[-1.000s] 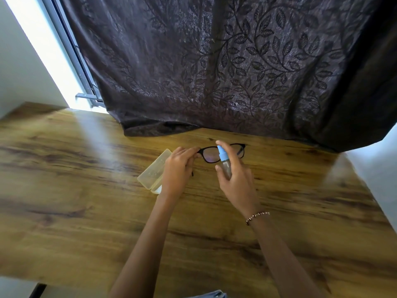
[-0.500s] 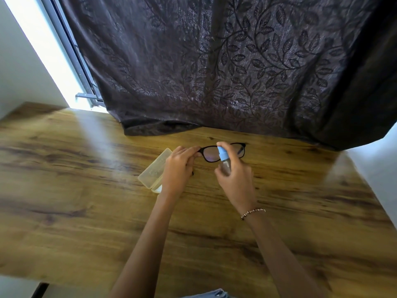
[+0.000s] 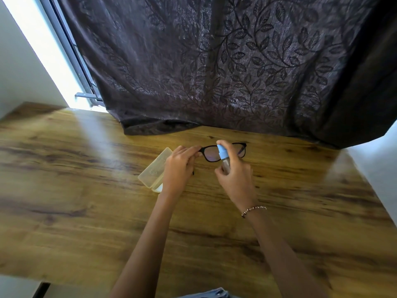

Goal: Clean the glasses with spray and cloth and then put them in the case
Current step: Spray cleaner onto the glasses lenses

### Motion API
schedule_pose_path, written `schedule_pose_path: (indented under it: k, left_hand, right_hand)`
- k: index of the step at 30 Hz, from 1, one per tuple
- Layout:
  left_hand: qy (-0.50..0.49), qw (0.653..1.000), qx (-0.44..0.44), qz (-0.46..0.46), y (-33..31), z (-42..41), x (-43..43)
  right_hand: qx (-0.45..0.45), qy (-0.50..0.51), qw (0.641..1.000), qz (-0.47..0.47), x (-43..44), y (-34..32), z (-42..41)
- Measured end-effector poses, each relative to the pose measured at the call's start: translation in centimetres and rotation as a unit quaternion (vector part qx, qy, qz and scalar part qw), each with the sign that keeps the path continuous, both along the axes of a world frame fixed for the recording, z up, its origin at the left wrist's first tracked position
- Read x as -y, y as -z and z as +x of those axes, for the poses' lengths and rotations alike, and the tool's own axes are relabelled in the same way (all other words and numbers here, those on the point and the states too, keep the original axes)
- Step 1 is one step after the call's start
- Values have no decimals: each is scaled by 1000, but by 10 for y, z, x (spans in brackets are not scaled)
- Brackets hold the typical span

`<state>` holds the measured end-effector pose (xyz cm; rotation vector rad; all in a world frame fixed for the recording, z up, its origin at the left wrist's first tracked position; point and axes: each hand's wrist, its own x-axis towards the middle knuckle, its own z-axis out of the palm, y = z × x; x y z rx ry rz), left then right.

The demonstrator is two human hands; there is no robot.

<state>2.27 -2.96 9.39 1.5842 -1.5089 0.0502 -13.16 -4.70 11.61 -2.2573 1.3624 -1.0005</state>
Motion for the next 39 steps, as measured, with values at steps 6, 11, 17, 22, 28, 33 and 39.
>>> schedule_pose_path:
  k: [6,11,17,22,28,33,39]
  left_hand:
    - [-1,1000,-7,-2,0,-1,0]
    - [-5,1000,-11,-8,2,2,-1]
    - [-11,999,-28,-10,3,3,-1]
    - [-15,1000,-22,-2,5,4,-1]
    - [-11,1000,-19,-3,6,3,0]
    - [-9,1000,-26,-3,6,4,0]
    - [-9,999,-29,-11,6,4,0]
  right_hand:
    - [6,21,1000,-3,-6,3,4]
    - [13,16,1000,-6,-1,-2,-2]
    - [2,-3,1000,4,11,-5,-29]
    - [-18,1,1000,23,16,-4,-44]
    - [0,44,999,12,16,-7,-42]
    - [-1,49,999,-3,21,-9,-40]
    - [-5,41,999,24,23,-7,-43]
